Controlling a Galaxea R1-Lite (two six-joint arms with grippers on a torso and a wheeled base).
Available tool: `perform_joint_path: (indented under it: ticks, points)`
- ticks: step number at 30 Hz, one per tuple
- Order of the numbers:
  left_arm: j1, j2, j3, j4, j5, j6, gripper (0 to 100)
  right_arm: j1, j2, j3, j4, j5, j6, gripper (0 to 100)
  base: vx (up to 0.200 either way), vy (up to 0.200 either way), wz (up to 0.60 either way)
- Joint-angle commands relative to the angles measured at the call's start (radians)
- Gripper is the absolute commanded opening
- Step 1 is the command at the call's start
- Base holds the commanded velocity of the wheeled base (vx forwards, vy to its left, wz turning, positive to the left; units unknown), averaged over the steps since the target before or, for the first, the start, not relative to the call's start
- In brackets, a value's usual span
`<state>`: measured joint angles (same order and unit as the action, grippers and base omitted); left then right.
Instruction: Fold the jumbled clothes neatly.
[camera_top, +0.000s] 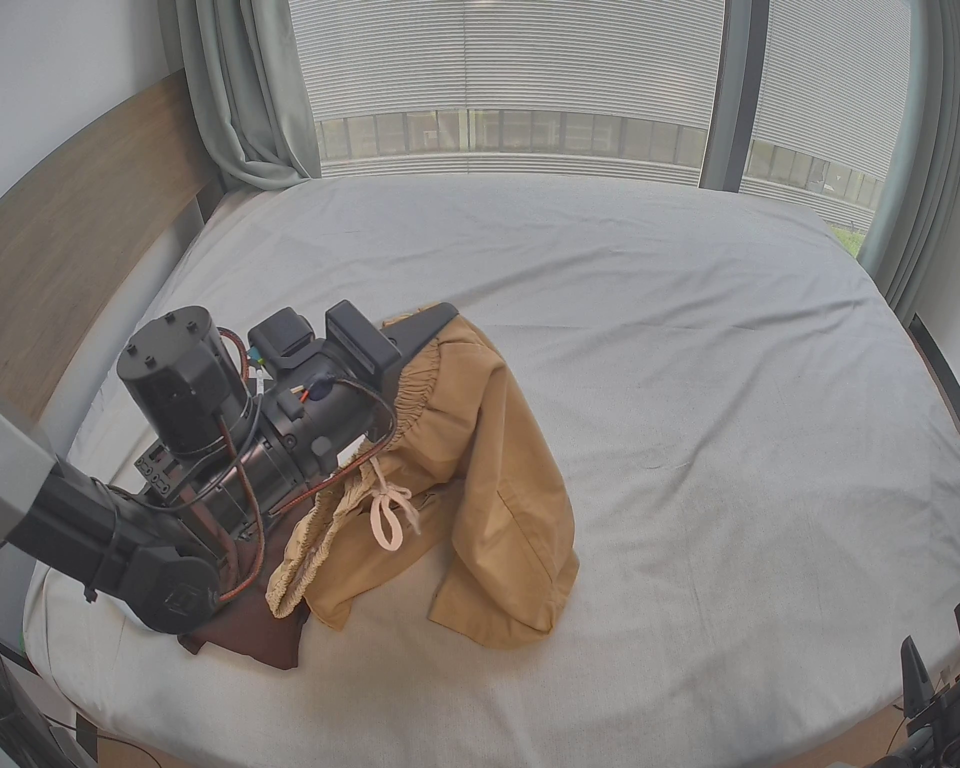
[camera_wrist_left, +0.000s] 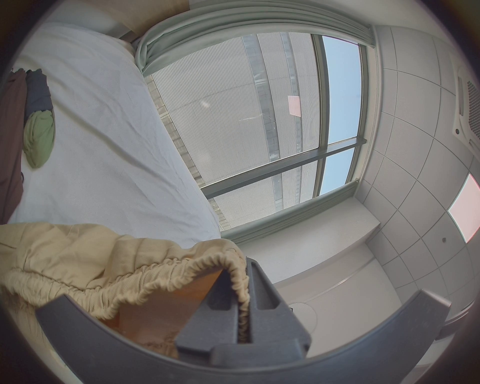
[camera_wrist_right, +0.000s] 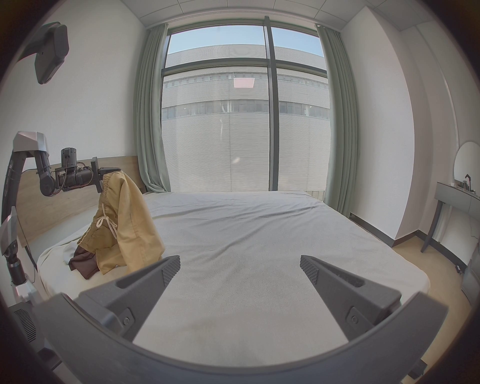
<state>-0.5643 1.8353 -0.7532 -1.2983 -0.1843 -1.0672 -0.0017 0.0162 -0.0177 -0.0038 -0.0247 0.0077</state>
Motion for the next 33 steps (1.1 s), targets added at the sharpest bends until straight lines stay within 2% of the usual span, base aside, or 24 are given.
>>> perform_joint_path:
  ticks: [1,10,24,33]
  points:
    - [-0.028,0.03,-0.032,0.008,0.005,0.0,0,0.0,-0.016,0.018,-0.001,0.0,0.0,100,0.0,0.0,0.0]
    - [-0.08,0.071,-0.094,0.062,0.003,-0.002,0,0.0,-0.016,0.018,-0.001,0.0,0.0,100,0.0,0.0,0.0]
    - [-0.174,0.136,-0.213,0.073,0.003,-0.066,0,0.0,-0.016,0.018,-0.001,0.0,0.0,100,0.0,0.0,0.0]
    - [-0.195,0.119,-0.267,0.079,0.002,-0.094,0,0.0,-0.016,0.018,-0.001,0.0,0.0,100,0.0,0.0,0.0]
